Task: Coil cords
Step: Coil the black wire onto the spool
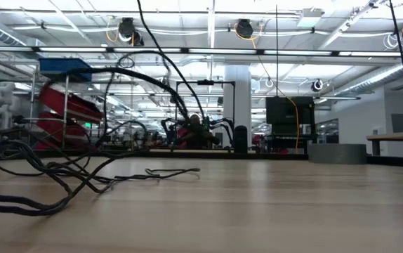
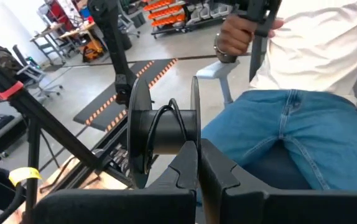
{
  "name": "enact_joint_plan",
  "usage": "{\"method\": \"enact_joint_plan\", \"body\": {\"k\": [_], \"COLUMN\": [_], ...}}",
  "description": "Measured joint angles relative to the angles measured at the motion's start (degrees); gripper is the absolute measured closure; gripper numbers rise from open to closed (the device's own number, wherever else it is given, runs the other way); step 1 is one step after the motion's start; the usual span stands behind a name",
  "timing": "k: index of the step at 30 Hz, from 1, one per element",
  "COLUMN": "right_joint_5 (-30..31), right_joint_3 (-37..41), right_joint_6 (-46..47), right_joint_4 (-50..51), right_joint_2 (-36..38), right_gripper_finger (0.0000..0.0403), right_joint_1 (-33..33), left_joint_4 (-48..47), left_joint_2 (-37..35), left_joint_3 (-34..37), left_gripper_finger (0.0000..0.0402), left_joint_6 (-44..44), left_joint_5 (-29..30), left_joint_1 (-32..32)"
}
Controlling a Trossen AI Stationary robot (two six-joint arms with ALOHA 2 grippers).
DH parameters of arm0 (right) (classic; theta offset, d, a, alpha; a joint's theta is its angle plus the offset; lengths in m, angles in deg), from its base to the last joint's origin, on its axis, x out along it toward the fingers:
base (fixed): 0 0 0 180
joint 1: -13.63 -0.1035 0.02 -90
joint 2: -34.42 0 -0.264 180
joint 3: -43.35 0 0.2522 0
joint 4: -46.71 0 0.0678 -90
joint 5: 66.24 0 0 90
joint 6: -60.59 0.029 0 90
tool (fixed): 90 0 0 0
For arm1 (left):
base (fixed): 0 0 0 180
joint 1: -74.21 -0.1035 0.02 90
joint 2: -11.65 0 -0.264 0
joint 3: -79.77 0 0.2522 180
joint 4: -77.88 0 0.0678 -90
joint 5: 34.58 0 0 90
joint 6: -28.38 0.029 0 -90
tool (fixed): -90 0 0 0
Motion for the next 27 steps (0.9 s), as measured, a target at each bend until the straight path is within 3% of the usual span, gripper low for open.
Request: {"method": "enact_joint_plan", "body": {"k": [6,12,21,27], "right_joint_5": [-0.4,-3.6,-8.1,-11.6], "right_joint_3": [0.0,0.0,0.0,0.0], "right_joint_6": [0.9,4.2,-0.7,-1.6], "right_joint_4": [5.8,13.6,7.0,-0.2], "right_joint_2": [0.0,2.0,6.0,3.6], "right_gripper_finger": [0.0399,0.0362,0.0313,0.03], "right_joint_1": [0.0,-0.8,-6.8,-8.3], "left_joint_4": [1.4,1.3,0.2,0.1], "left_joint_2": [-0.1,-0.7,-0.7,-0.7], "left_joint_3": [0.0,0.0,0.0,0.0], "left_gripper_finger": [0.04,0.04,0.04,0.04], "left_joint_6": [0.3,-0.1,-0.2,-0.2], "left_joint_5": [0.0,1.4,6.0,8.2], "left_joint_1": [0.3,0.3,0.3,0.3]}}
